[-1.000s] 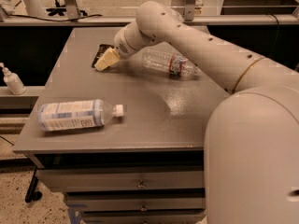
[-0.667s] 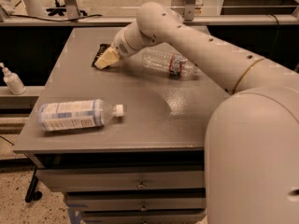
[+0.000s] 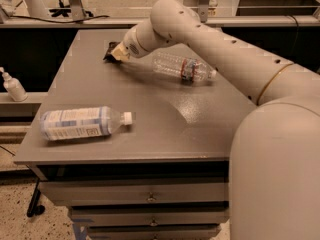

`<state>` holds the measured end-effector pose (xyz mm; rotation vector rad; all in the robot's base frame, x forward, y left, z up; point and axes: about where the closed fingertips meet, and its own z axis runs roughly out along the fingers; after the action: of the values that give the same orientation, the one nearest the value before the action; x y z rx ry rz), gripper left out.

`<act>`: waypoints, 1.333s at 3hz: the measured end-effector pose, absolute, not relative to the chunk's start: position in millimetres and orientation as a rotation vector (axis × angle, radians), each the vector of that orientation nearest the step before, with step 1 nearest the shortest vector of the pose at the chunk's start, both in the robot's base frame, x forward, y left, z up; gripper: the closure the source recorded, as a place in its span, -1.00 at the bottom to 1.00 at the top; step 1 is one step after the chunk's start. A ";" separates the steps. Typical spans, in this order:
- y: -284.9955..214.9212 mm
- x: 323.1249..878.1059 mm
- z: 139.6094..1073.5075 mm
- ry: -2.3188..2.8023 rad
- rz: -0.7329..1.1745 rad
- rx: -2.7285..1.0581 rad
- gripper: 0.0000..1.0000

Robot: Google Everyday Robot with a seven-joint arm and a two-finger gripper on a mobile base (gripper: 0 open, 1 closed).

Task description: Move rxbar chocolate near blue plastic bottle

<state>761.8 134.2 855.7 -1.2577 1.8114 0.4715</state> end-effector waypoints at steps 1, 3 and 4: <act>131.8 750.3 879.3 1.754 0.463 -1.282 1.00; 121.9 685.9 894.6 1.673 0.542 -1.375 1.00; 103.5 642.9 891.2 1.667 0.588 -1.440 1.00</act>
Offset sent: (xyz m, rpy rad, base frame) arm -0.0703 -0.0134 0.0544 0.0451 -0.0877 0.1351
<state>642.9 103.5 891.2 -1.4396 1.6667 0.5879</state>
